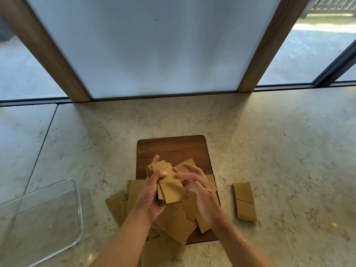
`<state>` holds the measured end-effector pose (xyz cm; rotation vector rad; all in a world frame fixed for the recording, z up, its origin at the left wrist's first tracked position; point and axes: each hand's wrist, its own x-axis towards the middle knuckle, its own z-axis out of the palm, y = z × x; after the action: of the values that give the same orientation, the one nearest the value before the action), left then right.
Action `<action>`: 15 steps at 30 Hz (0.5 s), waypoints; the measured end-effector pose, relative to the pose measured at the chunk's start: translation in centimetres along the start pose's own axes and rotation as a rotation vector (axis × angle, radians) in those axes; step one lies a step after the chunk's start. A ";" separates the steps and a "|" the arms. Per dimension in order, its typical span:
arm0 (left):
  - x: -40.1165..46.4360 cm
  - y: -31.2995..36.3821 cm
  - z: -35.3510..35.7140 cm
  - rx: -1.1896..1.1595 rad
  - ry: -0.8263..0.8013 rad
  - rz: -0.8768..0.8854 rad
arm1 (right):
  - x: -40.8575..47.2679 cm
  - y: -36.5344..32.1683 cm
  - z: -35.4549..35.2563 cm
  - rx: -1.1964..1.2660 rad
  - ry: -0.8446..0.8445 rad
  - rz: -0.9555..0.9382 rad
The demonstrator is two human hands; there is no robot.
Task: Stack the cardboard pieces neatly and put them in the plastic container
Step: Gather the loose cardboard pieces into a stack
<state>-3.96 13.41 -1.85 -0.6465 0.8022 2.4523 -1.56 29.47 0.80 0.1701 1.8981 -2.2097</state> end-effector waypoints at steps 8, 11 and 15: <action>2.8 -1.3 0.7 -0.016 0.132 -0.054 | 3.4 3.7 3.2 -0.323 0.472 -0.123; 3.6 0.8 -0.7 -0.118 0.082 0.042 | 5.8 3.8 -0.6 -0.529 0.416 -0.140; 3.3 2.4 -2.3 -0.152 0.014 0.045 | 8.2 4.8 -4.4 -1.328 -0.129 -0.066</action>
<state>-7.24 11.21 -4.40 -0.7083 0.6467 2.5701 -8.60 32.35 -6.36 -0.2544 2.7928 -0.5780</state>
